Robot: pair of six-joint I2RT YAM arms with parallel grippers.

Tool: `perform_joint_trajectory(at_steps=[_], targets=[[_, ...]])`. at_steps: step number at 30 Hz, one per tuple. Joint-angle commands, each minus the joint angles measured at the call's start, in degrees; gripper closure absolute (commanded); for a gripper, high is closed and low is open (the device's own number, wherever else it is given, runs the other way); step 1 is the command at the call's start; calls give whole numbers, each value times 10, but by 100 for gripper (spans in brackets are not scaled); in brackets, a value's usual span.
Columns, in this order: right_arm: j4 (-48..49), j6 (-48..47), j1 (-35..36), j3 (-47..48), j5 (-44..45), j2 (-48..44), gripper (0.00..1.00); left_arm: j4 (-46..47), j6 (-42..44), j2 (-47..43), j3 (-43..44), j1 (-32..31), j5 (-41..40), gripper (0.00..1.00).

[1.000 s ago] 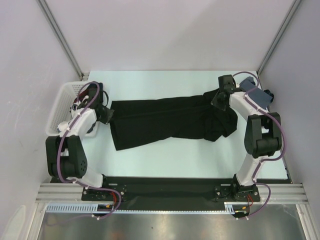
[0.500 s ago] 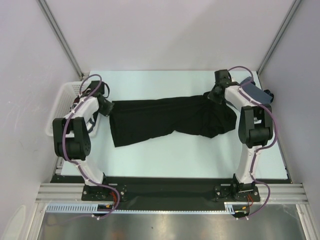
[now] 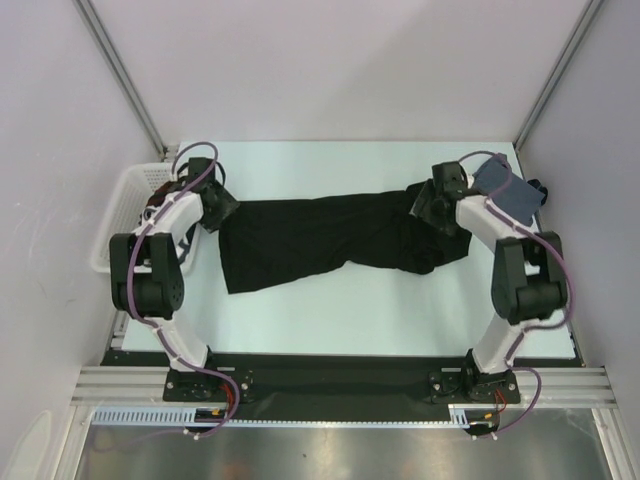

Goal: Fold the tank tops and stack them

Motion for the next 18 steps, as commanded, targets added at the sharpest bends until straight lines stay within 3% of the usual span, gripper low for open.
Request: perform_joint_trajectory(at_steps=[1, 6, 11, 18], targets=[[37, -2, 1, -74, 2, -106, 24, 15, 50, -51, -26, -28, -29, 32], [29, 13, -8, -178, 0, -221, 24, 6, 65, -49, -45, -66, -70, 28], [28, 28, -14, -270, -13, -302, 6, -5, 86, -11, -29, -84, -84, 28], [50, 65, -24, -358, -35, -342, 9, -27, 98, 74, 14, -94, -101, 30]])
